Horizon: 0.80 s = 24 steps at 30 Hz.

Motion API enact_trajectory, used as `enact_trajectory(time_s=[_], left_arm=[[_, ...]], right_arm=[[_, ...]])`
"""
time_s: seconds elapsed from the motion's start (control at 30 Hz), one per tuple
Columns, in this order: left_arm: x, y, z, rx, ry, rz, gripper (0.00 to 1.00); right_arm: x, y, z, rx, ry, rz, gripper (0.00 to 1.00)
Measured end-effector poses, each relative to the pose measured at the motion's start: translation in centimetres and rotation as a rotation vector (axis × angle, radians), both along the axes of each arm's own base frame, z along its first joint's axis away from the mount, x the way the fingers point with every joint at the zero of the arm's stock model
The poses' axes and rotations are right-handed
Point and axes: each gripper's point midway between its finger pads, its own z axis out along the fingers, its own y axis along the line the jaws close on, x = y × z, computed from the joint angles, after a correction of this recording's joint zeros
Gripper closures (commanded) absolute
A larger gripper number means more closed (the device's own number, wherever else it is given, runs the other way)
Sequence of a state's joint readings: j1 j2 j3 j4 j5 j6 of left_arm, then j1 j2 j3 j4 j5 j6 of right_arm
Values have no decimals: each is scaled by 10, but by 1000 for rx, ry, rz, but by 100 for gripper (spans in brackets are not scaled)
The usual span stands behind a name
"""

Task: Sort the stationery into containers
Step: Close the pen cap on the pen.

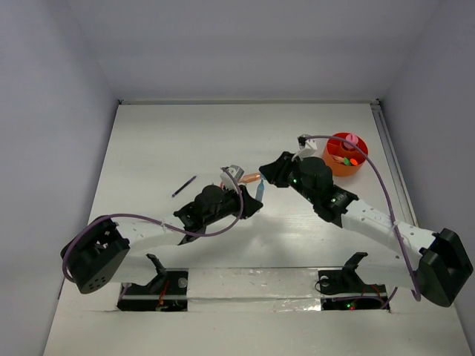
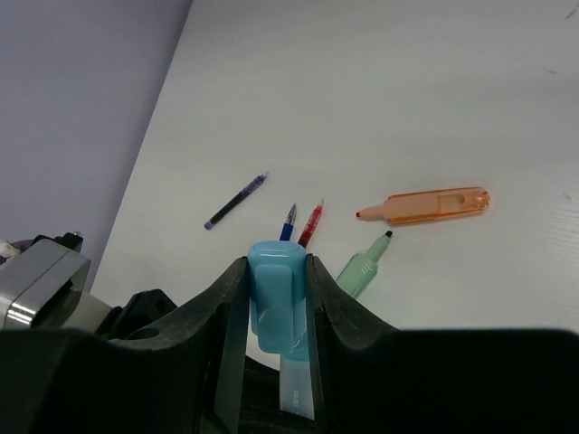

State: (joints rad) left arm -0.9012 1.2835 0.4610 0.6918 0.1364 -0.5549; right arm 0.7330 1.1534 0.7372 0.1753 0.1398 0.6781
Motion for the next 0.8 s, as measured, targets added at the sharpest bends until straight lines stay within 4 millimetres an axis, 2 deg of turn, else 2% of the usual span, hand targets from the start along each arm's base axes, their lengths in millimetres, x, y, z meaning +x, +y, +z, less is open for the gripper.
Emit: enact_trajectory(time_s=[0.33,0.8], left_arm=[[3,-1,4,-2,-5,9,100],[6,-4,12,-9,-22,9,100]], right_arm=[[5,-4,3,6,-15,-36,93],[7,0,-10,-26,3,-43,92]])
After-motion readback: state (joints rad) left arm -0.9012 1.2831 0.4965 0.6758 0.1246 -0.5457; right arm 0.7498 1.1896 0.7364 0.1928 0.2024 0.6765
